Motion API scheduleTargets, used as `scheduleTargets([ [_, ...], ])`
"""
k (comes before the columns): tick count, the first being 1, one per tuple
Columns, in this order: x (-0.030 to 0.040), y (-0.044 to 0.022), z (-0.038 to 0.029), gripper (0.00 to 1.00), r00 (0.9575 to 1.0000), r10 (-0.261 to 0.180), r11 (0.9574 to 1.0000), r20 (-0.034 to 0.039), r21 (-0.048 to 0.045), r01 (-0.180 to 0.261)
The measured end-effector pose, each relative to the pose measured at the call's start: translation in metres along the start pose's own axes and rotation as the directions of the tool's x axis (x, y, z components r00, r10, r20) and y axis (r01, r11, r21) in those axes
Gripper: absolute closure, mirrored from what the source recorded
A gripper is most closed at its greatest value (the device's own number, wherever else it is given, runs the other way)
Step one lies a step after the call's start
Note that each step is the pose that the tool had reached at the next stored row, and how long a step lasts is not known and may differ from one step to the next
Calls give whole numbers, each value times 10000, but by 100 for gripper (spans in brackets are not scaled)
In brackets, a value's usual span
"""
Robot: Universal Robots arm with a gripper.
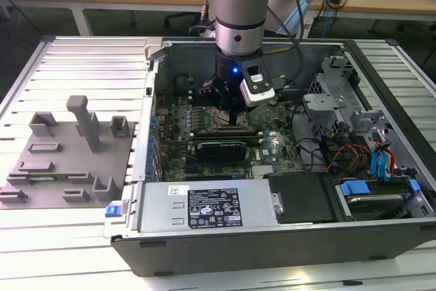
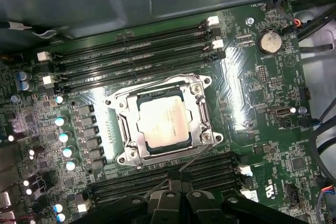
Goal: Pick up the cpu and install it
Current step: 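Install the second cpu locking lever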
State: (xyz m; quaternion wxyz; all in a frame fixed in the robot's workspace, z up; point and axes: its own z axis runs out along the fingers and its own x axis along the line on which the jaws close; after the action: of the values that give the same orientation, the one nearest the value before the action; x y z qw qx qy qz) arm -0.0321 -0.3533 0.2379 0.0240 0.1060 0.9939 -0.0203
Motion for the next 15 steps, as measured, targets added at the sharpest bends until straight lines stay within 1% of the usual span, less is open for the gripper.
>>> scheduleTargets([
  [6, 40, -8, 26, 89, 9993, -380, 9993, 8, -45, 380],
  [9, 40, -8, 27, 89, 9992, -391, 9992, 9, -49, 391],
  [10, 41, -8, 29, 89, 9992, -393, 9992, -47, -40, 393],
  [11, 41, -8, 31, 89, 9991, -397, 9992, -162, -22, 396],
  [13, 39, -8, 33, 89, 9981, -409, 9992, -464, 27, 411],
  [14, 39, -8, 33, 89, 9977, -412, 9991, -542, 41, 415],
  [15, 39, -9, 33, 89, 9977, -412, 9991, -544, 42, 414],
])
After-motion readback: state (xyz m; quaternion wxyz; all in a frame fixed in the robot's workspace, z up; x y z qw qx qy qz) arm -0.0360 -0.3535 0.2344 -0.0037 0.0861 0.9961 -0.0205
